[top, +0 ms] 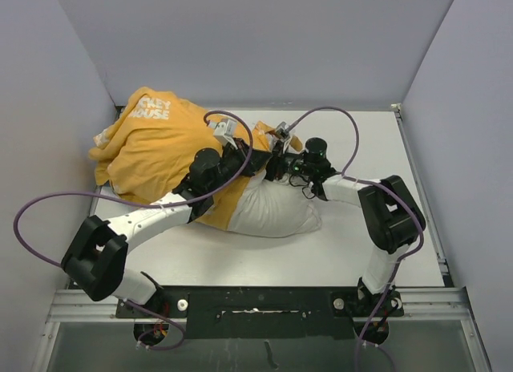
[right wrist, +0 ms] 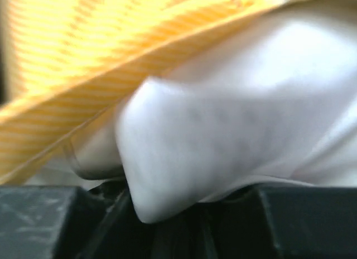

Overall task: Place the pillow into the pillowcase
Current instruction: Stuff the pillow into the pillowcase.

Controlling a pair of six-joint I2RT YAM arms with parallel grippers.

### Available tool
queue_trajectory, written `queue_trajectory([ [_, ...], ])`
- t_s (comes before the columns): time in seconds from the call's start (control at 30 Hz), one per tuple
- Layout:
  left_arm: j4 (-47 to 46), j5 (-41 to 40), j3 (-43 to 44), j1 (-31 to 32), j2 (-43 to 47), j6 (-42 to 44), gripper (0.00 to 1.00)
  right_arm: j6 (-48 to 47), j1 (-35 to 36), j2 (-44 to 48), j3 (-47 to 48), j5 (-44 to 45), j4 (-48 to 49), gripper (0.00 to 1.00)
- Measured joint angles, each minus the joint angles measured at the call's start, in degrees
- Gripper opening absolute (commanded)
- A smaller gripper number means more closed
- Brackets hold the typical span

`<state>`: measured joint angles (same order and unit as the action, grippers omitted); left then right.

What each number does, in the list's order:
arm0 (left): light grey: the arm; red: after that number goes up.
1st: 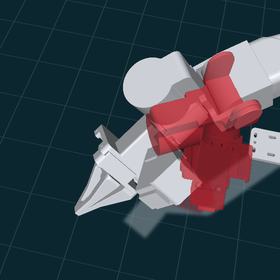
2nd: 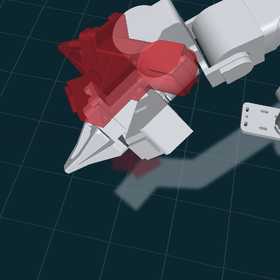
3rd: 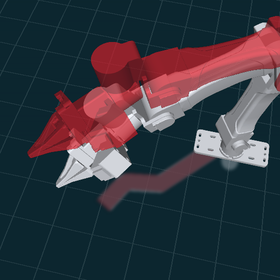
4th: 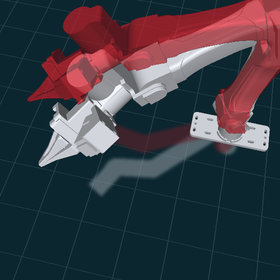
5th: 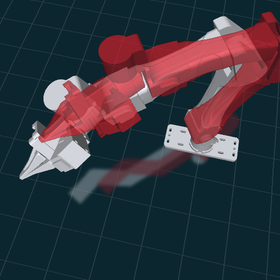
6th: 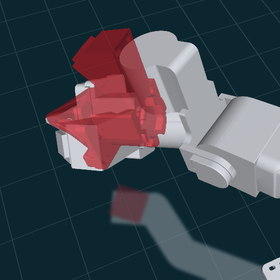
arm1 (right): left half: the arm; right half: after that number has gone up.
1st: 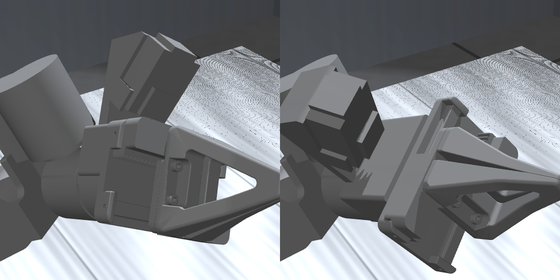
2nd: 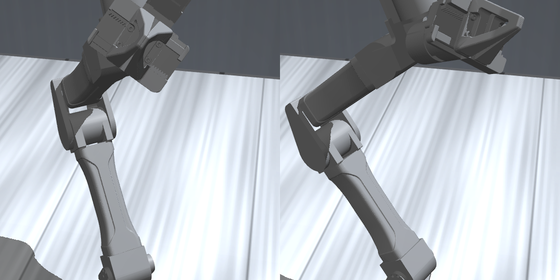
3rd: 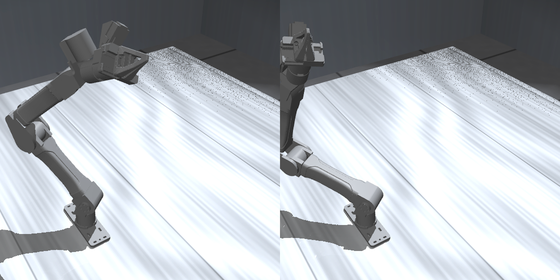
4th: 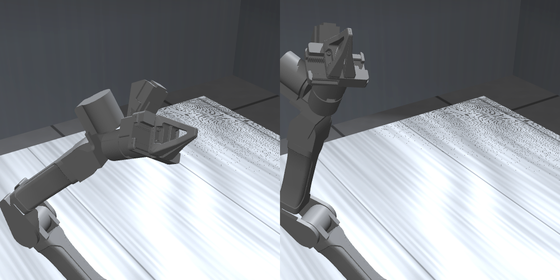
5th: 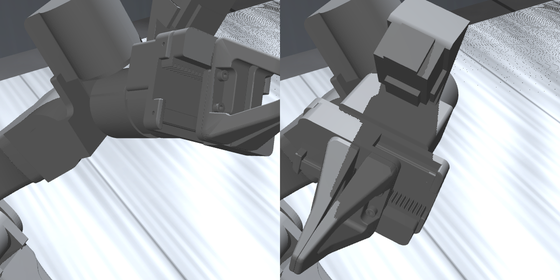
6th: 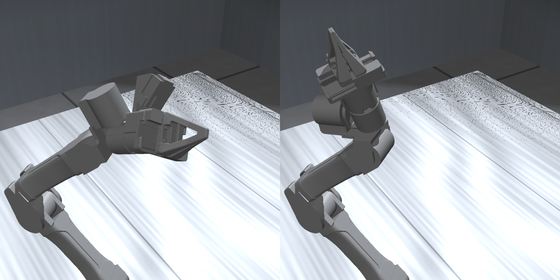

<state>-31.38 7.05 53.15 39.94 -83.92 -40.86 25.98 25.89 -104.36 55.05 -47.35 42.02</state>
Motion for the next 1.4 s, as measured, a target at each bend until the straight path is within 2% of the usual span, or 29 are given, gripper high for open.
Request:
queue_trajectory([
  [0.13, -2.8, -0.2, -6.9, -0.7, 4.0, -1.1, 0.0, 0.2, -3.5, 0.9, 0.2, -7.0, -0.3, 0.53],
  [0.2, -4.4, 0.9, -9.3, -2.1, 5.6, -2.0, 0.0, -1.2, -5.8, 2.5, 0.8, -11.8, -3.2, 0.66],
  [0.23, -5.3, 1.7, -10.1, -2.9, 6.1, -2.3, 0.0, -2.6, -6.9, 3.7, 1.4, -14.0, -5.6, 0.69],
  [0.33, -6.4, 3.6, -10.6, -4.1, 6.3, -2.6, 0.0, -11.3, -9.4, 8.8, 4.5, -18.9, -18.5, 0.84],
  [0.47, -6.3, 5.2, -9.9, -4.4, 6.3, -2.2, 0.0, -33.3, -11.8, 16.0, 14.3, -20.6, -46.4, 0.99],
  [0.57, -5.4, 6.1, -9.0, -4.5, 6.3, -1.7, 0.0, -52.2, -13.4, 21.7, 22.8, -19.6, -67.1, 0.98],
  [0.67, -3.3, 6.8, -7.3, -4.5, 6.3, -0.7, 0.0, -66.6, -12.5, 27.5, 25.5, -19.0, -79.2, 0.98],
  [0.77, 0.2, 7.4, -4.8, -4.5, 6.3, 0.3, 0.0, -75.1, -4.7, 32.2, 20.5, -16.2, -82.8, 0.98],
  [0.83, 2.4, 7.9, -3.0, -4.4, 6.3, 1.1, 0.0, -75.7, 0.1, 32.1, 16.8, -13.6, -82.0, 1.0],
  [0.87, 3.4, 8.2, -2.2, -4.3, 6.3, 1.3, 0.0, -74.9, 1.6, 31.5, 15.0, -11.5, -80.2, 0.96],
  [0.9, 4.5, 8.4, -1.4, -4.2, 6.3, 1.4, 0.0, -73.6, 2.6, 30.1, 13.1, -8.9, -77.3, 0.88],
  [0.93, 5.7, 8.6, -0.3, -4.0, 6.3, 1.6, 0.0, -71.9, 3.1, 28.1, 11.2, -6.2, -73.9, 0.72],
  [0.97, 6.7, 8.7, 0.6, -3.7, 6.3, 1.9, 0.0, -70.0, 3.1, 25.9, 9.4, -3.6, -70.1, 0.44],
  [1.0, 7.6, 8.6, 1.5, -3.6, 6.3, 2.2, 0.0, -67.9, 3.1, 23.9, 7.8, -1.4, -65.9, 0.28],
  [1.07, 10.0, 8.6, 3.9, -3.5, 6.1, 2.7, 0.0, -62.6, 2.7, 21.2, 6.1, 1.1, -58.6, 0.07],
  [1.1, 11.1, 8.5, 5.4, -3.4, 5.8, 2.8, 0.0, -59.1, 2.0, 20.2, 5.7, 1.3, -55.2, 0.04],
  [1.17, 12.8, 8.1, 9.9, -3.4, 3.4, 3.5, 0.0, -50.1, -0.6, 18.1, 6.0, -0.3, -49.8, 0.03],
  [1.23, 13.3, 7.6, 13.4, -3.3, 0.1, 3.9, 0.0, -41.5, -4.1, 15.8, 6.7, -2.7, -45.0, 0.06],
  [1.4, 12.7, 9.1, 19.5, -1.5, -9.4, 3.0, 0.5, -30.7, -9.0, 13.2, 4.2, -5.4, -34.4, 0.41],
])
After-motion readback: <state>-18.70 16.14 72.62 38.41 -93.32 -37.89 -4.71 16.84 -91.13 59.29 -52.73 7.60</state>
